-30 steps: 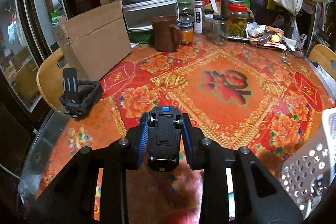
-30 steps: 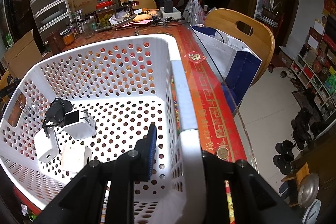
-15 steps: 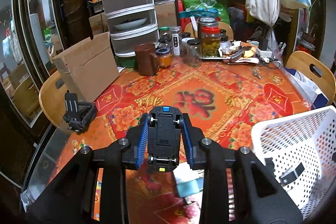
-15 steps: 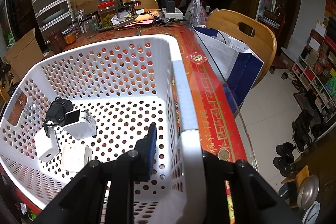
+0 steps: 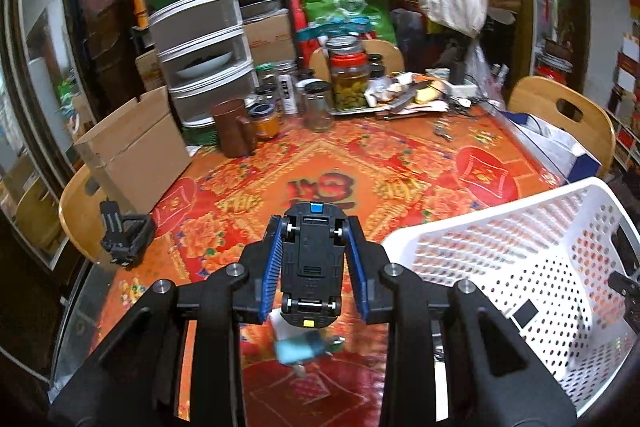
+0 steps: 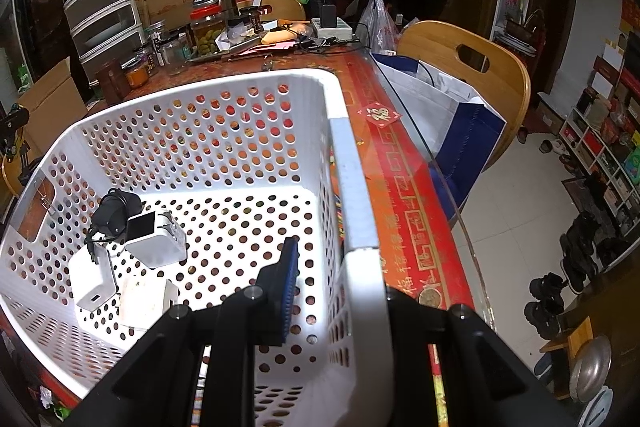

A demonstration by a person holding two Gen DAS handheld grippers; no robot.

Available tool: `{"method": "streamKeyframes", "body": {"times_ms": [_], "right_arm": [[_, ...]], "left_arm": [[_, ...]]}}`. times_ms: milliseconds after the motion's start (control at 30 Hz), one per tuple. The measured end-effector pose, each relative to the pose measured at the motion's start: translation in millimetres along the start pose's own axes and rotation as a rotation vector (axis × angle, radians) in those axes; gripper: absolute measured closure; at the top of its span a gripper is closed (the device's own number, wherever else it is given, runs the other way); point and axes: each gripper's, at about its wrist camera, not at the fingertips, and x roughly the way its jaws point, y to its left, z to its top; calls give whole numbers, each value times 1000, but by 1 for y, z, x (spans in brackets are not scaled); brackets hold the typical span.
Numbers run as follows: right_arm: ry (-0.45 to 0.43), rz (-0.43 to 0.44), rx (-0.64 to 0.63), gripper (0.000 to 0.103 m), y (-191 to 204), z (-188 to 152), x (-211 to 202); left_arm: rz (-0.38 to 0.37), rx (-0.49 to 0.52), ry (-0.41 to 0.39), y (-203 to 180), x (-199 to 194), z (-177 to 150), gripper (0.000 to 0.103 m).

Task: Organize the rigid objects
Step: 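Carry the black holder into the basket and open the left tool, then grasp the white cube charger with teal plug using the left tool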

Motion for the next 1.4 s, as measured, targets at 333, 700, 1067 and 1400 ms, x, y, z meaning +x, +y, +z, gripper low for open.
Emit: {"method": "streamKeyframes", "body": {"times_ms": [333,700,1067,1400], "right_arm": [[-5,22,1,81,1,1,2],[-8,39,3,80,-2,1,1],[-6,39,3,79,-2,1,1],[-4,42,6,79,-1,1,1]], "left_arm": [[-91,145,61,-67,-1,2,75],[-148,288,159,-126,14,-2,75],[-246,344,210,-141,23,-4,11],[-100,-45,91,59,11,-9,0]]}}
